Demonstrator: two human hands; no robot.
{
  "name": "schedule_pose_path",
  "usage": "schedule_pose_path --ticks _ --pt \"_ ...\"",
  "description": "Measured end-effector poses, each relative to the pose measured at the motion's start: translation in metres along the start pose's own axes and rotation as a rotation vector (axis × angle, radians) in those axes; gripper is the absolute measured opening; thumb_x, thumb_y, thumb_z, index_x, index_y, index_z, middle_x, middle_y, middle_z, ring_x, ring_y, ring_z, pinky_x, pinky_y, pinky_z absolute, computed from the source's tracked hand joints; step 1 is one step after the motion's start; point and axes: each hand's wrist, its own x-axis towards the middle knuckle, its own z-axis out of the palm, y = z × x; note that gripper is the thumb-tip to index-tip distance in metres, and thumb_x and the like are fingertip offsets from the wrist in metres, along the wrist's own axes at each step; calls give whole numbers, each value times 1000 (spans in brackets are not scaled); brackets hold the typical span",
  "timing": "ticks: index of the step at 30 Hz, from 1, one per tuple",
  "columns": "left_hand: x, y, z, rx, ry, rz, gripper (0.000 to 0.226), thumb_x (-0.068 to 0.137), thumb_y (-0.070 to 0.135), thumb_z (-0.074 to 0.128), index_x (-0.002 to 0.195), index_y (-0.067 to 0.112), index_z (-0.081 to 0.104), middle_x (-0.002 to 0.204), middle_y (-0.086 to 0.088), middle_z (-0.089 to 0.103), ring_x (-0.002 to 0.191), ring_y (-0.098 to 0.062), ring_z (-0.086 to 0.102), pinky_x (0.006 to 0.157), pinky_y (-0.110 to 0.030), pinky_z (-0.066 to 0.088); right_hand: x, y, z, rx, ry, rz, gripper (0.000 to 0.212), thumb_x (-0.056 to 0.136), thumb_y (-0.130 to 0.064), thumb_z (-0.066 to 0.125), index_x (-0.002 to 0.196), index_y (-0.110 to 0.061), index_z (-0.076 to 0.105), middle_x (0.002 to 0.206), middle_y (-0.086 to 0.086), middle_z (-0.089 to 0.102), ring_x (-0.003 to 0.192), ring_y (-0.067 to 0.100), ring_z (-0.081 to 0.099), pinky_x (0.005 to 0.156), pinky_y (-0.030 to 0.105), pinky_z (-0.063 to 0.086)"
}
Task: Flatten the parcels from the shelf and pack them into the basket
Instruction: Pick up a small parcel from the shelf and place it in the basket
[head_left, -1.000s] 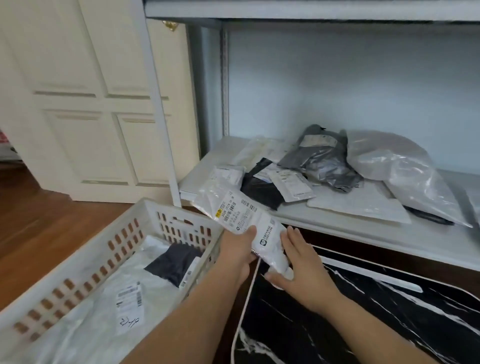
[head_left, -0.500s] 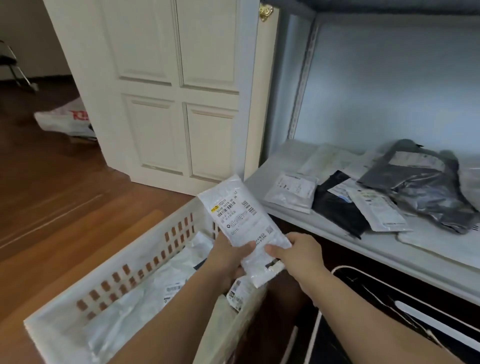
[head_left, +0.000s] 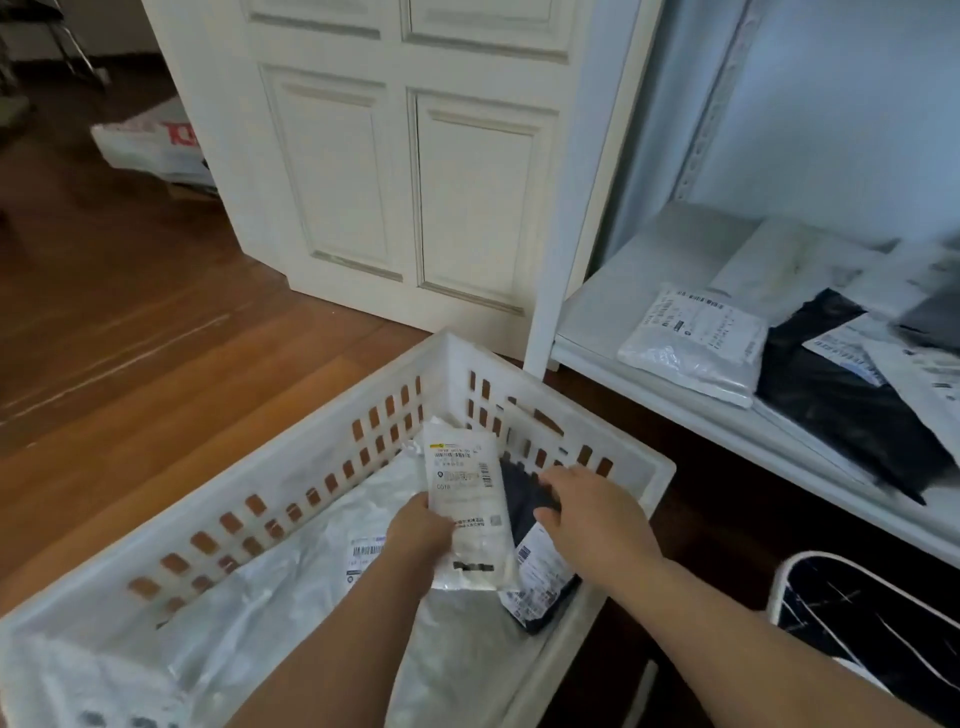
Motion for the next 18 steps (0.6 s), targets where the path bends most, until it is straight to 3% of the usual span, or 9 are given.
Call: schedule_pose_path --ticks 3,7,9,11,12,15,18 --pt "29 -1 -1 405 50 50 36 95 11 44 129 13 55 120 -9 63 105 -27 59 83 -32 49 7 5 20 -158 -101 -43 37 101 -35 43 136 -21 45 131 0 55 113 19 56 94 32 47" --pt "68 6 -9 695 47 -26 50 92 11 44 140 25 42 135 -8 53 123 -28 50 103 -41 42 22 10 37 -194 -180 -12 37 100 -39 45 131 -19 49 126 2 58 112 20 57 92 33 48" --pt "69 8 -7 883 208 -10 54 90 10 45 140 28 39 135 -10 51 127 -30 43 108 -44 33 33 8 39 -181 -204 -12 39 99 -39 46 132 -18 48 127 3 57 114 22 56 92 32 47" --pt "65 8 -2 1124 423 158 71 89 12 51 150 27 17 146 -15 34 136 -35 28 113 -50 22 41 6 42 -195 -217 -20 38 100 -38 45 131 -18 49 126 4 58 112 22 57 87 31 46" --pt "61 5 3 1228 437 265 82 90 15 53 152 26 2 154 -18 18 143 -39 15 115 -56 14 44 5 43 -213 -231 -27 37 100 -38 46 130 -18 49 125 3 58 112 21 57 85 29 45" --pt "58 -24 26 1378 160 419 80 99 35 42 148 30 -22 154 -12 -32 139 -38 -31 105 -72 -13 47 0 52 -281 -277 -46 32 100 -35 47 127 -18 51 123 3 57 109 22 58 77 29 43" --pt "68 -46 42 1265 -7 293 66 99 55 18 147 35 -23 147 -2 -43 134 -31 -41 100 -75 -17 47 -3 66 -316 -321 -44 23 100 -29 48 118 -17 55 117 4 59 102 22 60 70 30 42"
